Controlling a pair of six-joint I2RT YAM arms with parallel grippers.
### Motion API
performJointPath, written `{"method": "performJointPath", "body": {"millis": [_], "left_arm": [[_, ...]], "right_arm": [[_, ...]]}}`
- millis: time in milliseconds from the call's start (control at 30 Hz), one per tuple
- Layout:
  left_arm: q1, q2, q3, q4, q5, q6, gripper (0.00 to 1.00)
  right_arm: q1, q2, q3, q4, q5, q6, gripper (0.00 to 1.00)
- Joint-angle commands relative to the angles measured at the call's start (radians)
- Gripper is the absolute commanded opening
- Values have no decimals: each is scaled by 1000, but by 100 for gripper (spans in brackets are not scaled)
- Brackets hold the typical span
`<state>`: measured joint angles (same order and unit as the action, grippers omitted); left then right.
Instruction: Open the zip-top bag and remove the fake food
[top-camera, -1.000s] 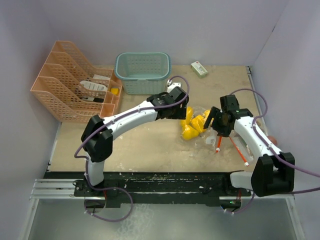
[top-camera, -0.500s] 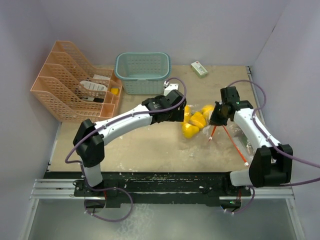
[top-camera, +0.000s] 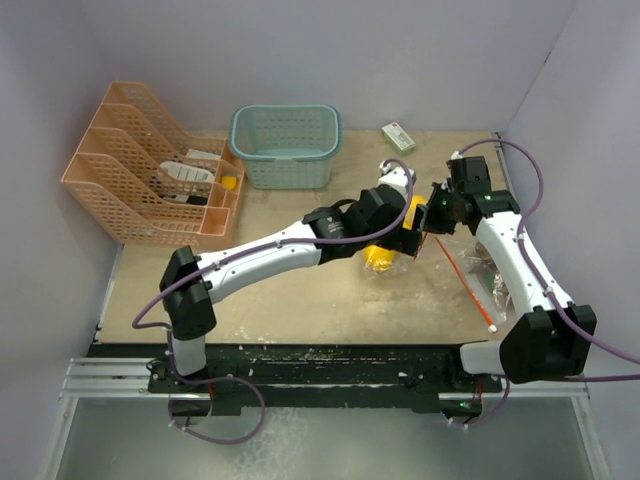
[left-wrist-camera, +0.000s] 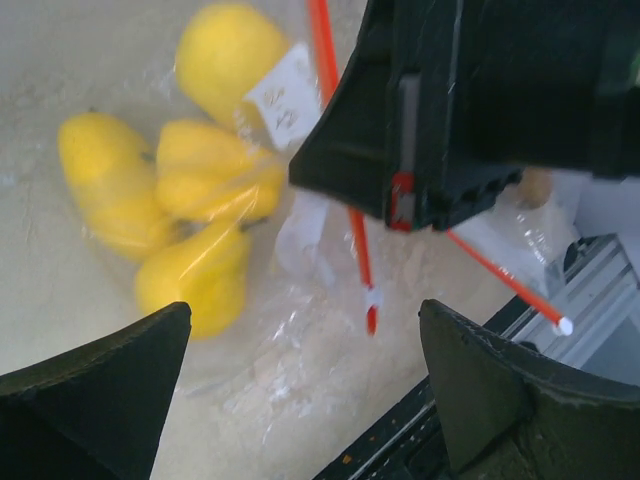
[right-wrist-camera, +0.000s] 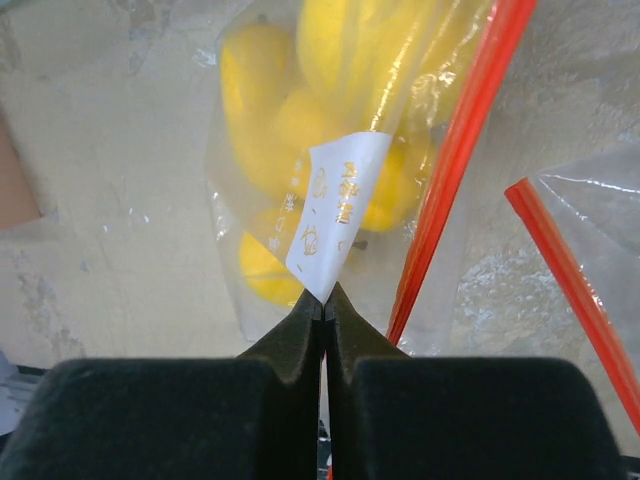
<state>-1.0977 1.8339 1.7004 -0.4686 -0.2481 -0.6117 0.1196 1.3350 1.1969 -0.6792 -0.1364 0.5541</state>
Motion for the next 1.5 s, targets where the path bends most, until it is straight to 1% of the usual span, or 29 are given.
{"method": "performJointPath", "body": {"millis": [0, 133, 267, 333, 400, 500, 533, 600, 733, 867, 967, 1033, 1067, 1233, 1267, 1300, 1367, 1400, 1467], "left_arm": [[10, 75, 132, 78, 32, 52, 99], [10, 138, 187, 41, 30, 57, 89], [10, 131, 154, 40, 20, 40, 72], [10, 126, 147, 38, 17, 45, 67], [10, 119, 149, 35, 28, 60, 68], [7, 86, 129, 59, 58, 78, 77], [4, 67, 110, 72, 60, 79, 79], [-6, 35, 77, 81, 60, 84, 76], [-33, 12, 58, 69, 59, 91, 56], [-51, 29, 68, 72, 84, 89, 41], [-51, 48, 101, 72, 100, 99, 21], [-51, 59, 127, 62, 107, 111, 4], [-51, 64, 139, 56, 111, 116, 0], [-48, 63, 158, 19, 103, 133, 0], [-47, 59, 155, 6, 91, 140, 0], [-45, 51, 151, -3, 79, 146, 0], [-34, 27, 130, -16, 65, 160, 0], [-24, 11, 118, -22, 63, 164, 0], [7, -22, 86, -26, 80, 177, 0]], "right_arm": [[6, -33, 59, -34, -61, 6, 0], [6, -58, 77, -48, -77, 6, 0], [6, -82, 79, -48, -78, 9, 0], [6, -88, 79, -51, -81, 17, 0], [6, -93, 77, -50, -84, 24, 0], [6, -96, 67, -51, -88, 31, 0], [6, -96, 63, -49, -88, 32, 0], [6, -96, 57, -45, -83, 32, 0], [6, -93, 64, -43, -76, 30, 0], [6, -90, 72, -44, -74, 30, 0], [6, -94, 67, -46, -75, 30, 0], [6, -101, 63, -46, -75, 28, 0], [6, -105, 62, -46, -77, 26, 0], [7, -127, 66, -34, -71, 38, 0], [6, -129, 73, -34, -64, 34, 1], [6, -131, 79, -31, -60, 31, 7], [6, -137, 90, -20, -56, 20, 25], [6, -145, 97, -7, -51, 11, 31], [6, -173, 114, 25, -24, -4, 38]]}}
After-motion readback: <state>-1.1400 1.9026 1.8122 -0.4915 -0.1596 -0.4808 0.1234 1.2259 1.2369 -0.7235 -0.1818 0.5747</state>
